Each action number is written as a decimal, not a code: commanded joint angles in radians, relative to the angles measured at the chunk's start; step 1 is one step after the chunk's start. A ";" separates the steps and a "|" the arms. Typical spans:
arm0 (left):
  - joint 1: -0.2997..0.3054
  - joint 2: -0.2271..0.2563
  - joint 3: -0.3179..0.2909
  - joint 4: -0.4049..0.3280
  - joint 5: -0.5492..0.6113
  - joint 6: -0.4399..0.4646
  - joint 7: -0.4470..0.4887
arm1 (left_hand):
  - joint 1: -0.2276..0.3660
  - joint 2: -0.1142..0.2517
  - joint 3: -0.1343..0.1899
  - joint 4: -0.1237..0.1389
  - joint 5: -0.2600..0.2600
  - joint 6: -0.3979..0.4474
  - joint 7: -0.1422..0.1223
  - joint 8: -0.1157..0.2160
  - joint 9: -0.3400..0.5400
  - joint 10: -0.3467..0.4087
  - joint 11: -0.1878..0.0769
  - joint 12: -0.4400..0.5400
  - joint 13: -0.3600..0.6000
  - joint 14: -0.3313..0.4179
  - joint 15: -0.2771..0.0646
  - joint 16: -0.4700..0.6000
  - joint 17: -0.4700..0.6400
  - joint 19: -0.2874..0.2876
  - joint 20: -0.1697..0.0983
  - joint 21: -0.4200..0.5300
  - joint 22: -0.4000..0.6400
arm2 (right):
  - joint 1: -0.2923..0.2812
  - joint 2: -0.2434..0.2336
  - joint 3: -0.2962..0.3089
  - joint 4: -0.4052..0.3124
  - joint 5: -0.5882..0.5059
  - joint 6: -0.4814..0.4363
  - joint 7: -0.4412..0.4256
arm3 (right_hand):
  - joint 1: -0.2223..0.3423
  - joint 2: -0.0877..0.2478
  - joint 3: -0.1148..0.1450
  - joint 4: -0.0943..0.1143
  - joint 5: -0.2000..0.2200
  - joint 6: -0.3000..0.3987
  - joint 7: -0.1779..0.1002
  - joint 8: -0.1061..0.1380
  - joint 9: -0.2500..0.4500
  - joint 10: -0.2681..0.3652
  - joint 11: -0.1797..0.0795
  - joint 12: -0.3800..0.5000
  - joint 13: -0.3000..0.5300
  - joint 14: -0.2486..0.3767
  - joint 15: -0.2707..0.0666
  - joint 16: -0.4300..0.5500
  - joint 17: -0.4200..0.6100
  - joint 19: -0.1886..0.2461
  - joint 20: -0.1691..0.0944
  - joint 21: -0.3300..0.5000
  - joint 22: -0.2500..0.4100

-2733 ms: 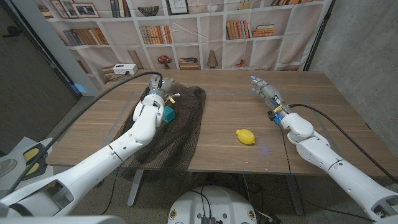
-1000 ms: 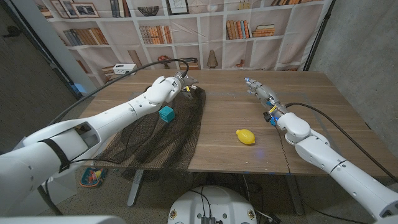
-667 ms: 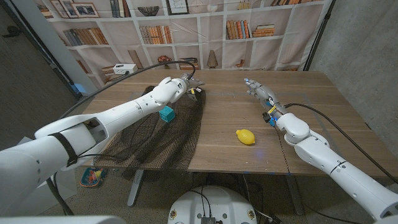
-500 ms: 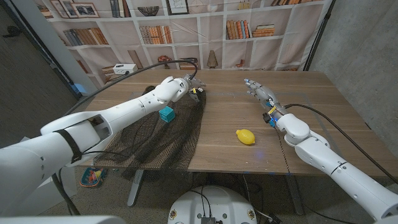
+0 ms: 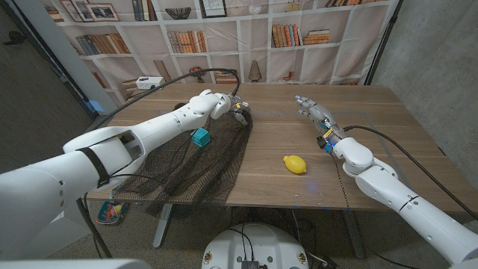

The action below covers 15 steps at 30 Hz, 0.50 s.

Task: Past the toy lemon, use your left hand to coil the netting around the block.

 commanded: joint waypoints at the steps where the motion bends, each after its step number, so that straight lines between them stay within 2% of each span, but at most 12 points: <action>1: 0.022 0.020 0.017 -0.020 -0.063 0.041 0.079 | 0.143 0.055 0.073 -0.091 -0.043 0.295 0.057 0.102 0.014 0.155 -0.021 0.021 -0.013 0.085 -0.094 0.022 -0.005 0.061 -0.014 -0.001 0.003 | 0.020 0.004 -0.006 0.019 0.001 -0.007 0.012 | -0.003 -0.001 0.002 0.008 0.009 0.008 0.000 0.000 0.005 0.006 -0.004 -0.002 0.003 0.008 0.002 0.005 0.003 0.002 0.008 -0.001 0.001; 2: 0.021 0.021 0.018 -0.020 -0.063 0.044 0.081 | 0.175 0.071 0.093 -0.107 -0.053 0.329 0.064 0.115 0.016 0.177 -0.026 0.023 -0.013 0.112 -0.115 0.029 -0.005 0.078 -0.024 0.004 0.004 | 0.020 0.004 -0.006 0.019 0.001 -0.007 0.012 | -0.003 -0.001 0.002 0.008 0.009 0.008 0.000 0.000 0.005 0.007 -0.003 -0.002 0.003 0.008 0.002 0.005 0.003 0.002 0.008 -0.001 0.001; 3: 0.039 0.037 0.022 -0.042 -0.035 0.067 0.135 | 0.216 0.095 0.121 -0.120 -0.070 0.343 0.064 0.122 0.018 0.231 -0.032 0.037 -0.009 0.165 -0.151 0.050 0.000 0.107 -0.043 0.014 0.005 | 0.023 0.004 -0.007 0.022 0.001 -0.008 0.015 | -0.004 -0.001 0.002 0.009 0.009 0.008 0.000 0.000 0.005 0.006 -0.004 -0.002 0.003 0.007 0.002 0.004 0.003 0.002 0.008 -0.002 0.001; 5: 0.054 0.050 0.024 -0.056 -0.012 0.086 0.185 | 0.285 0.126 0.170 -0.133 -0.101 0.390 0.068 0.148 0.021 0.302 -0.043 0.056 0.000 0.244 -0.184 0.088 0.021 0.138 -0.065 0.027 0.006 | 0.026 0.005 -0.008 0.025 0.002 -0.008 0.017 | -0.004 -0.001 0.002 0.009 0.009 0.008 0.000 0.000 0.005 0.007 -0.004 -0.002 0.003 0.007 0.002 0.004 0.003 0.002 0.008 -0.002 0.001; 6: 0.059 0.055 0.028 -0.062 0.004 0.097 0.204 | 0.328 0.127 0.191 -0.137 -0.120 0.402 0.070 0.160 0.023 0.350 -0.051 0.073 0.009 0.292 -0.193 0.120 0.043 0.155 -0.070 0.036 0.007 | 0.027 0.005 -0.009 0.026 0.001 -0.009 0.017 | -0.004 -0.001 0.002 0.009 0.009 0.008 0.000 0.000 0.005 0.007 -0.004 -0.003 0.003 0.008 0.002 0.004 0.003 0.002 0.008 -0.002 0.001; 8: 0.075 0.066 0.033 -0.070 0.039 0.123 0.270 | 0.397 0.126 0.212 -0.135 -0.140 0.418 0.073 0.179 0.026 0.423 -0.055 0.106 0.035 0.371 -0.197 0.180 0.096 0.196 -0.081 0.068 0.015 | 0.030 0.005 -0.010 0.028 0.001 -0.009 0.019 | -0.004 -0.001 0.002 0.009 0.009 0.007 0.001 0.000 0.005 0.006 -0.003 -0.003 0.003 0.009 0.002 0.005 0.003 0.002 0.008 -0.002 0.001; 9: 0.082 0.070 0.035 -0.073 0.054 0.133 0.297 | 0.442 0.119 0.217 -0.137 -0.146 0.426 0.071 0.189 0.027 0.488 -0.061 0.145 0.062 0.440 -0.197 0.230 0.140 0.221 -0.087 0.096 0.022 | 0.031 0.006 -0.011 0.029 0.002 -0.009 0.020 | -0.004 -0.001 0.002 0.009 0.009 0.008 0.001 0.000 0.005 0.007 -0.003 -0.003 0.003 0.009 0.003 0.005 0.003 0.002 0.008 -0.002 0.001; 10: 0.087 0.074 0.036 -0.076 0.068 0.142 0.320 | 0.500 0.110 0.208 -0.133 -0.148 0.448 0.067 0.205 0.030 0.553 -0.067 0.200 0.113 0.502 -0.199 0.293 0.214 0.240 -0.091 0.140 0.034 | 0.032 0.007 -0.011 0.029 0.001 -0.010 0.019 | -0.004 -0.001 0.002 0.009 0.009 0.008 0.001 0.000 0.005 0.006 -0.004 -0.003 0.003 0.008 0.003 0.004 0.003 0.002 0.008 -0.001 0.001; 11: 0.092 0.079 0.036 -0.080 0.075 0.148 0.338 | 0.542 0.098 0.182 -0.126 -0.151 0.464 0.064 0.219 0.039 0.614 -0.058 0.266 0.183 0.569 -0.200 0.364 0.301 0.274 -0.096 0.215 0.058 | 0.033 0.006 -0.012 0.030 0.002 -0.011 0.021 | -0.004 -0.001 0.002 0.009 0.009 0.008 0.001 0.000 0.005 0.007 -0.004 -0.003 0.003 0.008 0.002 0.004 0.003 0.002 0.008 -0.002 0.001; 13: 0.102 0.085 0.025 -0.085 0.074 0.157 0.363 | 0.557 0.097 0.157 -0.117 -0.152 0.460 0.069 0.215 0.039 0.644 -0.061 0.316 0.251 0.634 -0.197 0.428 0.378 0.299 -0.102 0.291 0.082 | 0.037 0.007 -0.013 0.032 0.002 -0.012 0.023 | -0.004 -0.001 0.002 0.009 0.009 0.008 0.000 0.000 0.005 0.007 -0.004 -0.003 0.003 0.008 0.002 0.004 0.003 0.002 0.008 -0.002 0.001; 15: 0.111 0.091 0.016 -0.092 0.076 0.170 0.385 | 0.559 0.095 0.145 -0.115 -0.152 0.456 0.076 0.213 0.040 0.650 -0.065 0.327 0.279 0.675 -0.195 0.471 0.424 0.311 -0.104 0.336 0.095 | 0.040 0.008 -0.015 0.034 0.002 -0.013 0.025 | -0.004 -0.001 0.002 0.009 0.009 0.008 0.001 -0.001 0.005 0.007 -0.004 -0.003 0.003 0.009 0.002 0.005 0.003 0.002 0.008 -0.002 0.001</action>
